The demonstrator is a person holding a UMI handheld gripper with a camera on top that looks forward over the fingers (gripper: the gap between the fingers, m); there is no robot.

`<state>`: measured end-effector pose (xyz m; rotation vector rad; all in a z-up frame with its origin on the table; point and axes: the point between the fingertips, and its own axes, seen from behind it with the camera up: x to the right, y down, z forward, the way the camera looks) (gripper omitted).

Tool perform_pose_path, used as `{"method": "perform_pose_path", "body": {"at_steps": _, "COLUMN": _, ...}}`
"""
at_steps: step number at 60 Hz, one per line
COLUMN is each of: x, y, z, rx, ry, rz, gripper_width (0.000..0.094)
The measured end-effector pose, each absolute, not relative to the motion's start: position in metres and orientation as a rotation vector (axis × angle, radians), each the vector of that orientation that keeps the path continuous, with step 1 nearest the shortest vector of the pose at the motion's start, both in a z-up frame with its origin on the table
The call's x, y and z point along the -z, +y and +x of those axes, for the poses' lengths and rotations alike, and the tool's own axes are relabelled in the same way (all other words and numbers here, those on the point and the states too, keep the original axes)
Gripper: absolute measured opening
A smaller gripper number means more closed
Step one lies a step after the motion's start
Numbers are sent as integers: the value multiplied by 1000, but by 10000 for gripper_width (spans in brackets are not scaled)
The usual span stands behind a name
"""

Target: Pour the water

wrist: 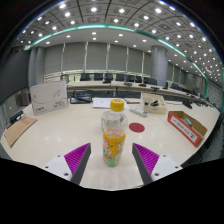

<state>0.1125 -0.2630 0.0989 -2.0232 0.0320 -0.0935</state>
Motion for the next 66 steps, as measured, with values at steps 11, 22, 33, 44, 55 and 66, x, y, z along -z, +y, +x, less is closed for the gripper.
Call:
{"method": "perform_pose_path", "body": {"at_steps": 11, "x": -69, "y": -201, "z": 124, "rx": 51, "ry": 0, "rz": -1986, "gripper_width": 791}}
{"method": "perform_pose_path", "body": {"at_steps": 22, "x": -72, "y": -171, "z": 114, "rx": -10, "ry": -60, "rz": -1893, "gripper_width": 503}}
{"method": "perform_pose_path", "body": {"at_steps": 33, "x": -73, "y": -163, "z": 109, "rx": -57, "ry": -83, "rz": -1900, "gripper_width": 403}}
{"method": "perform_pose_path", "body": {"at_steps": 44, "x": -110, "y": -153, "z": 80, "rx": -214, "ry": -45, "rz": -1886, "gripper_width": 404}}
{"method": "perform_pose_path", "body": {"at_steps": 55, "x": -171, "y": -120, "z": 23, "rx": -649, "ry": 211, "rz": -1828, "gripper_width": 402}}
{"method": "perform_pose_path", "body": {"at_steps": 66, "x": -211, "y": -71, "z": -9, "rx": -1111, "ry": 571, "rz": -1700, "gripper_width": 403}}
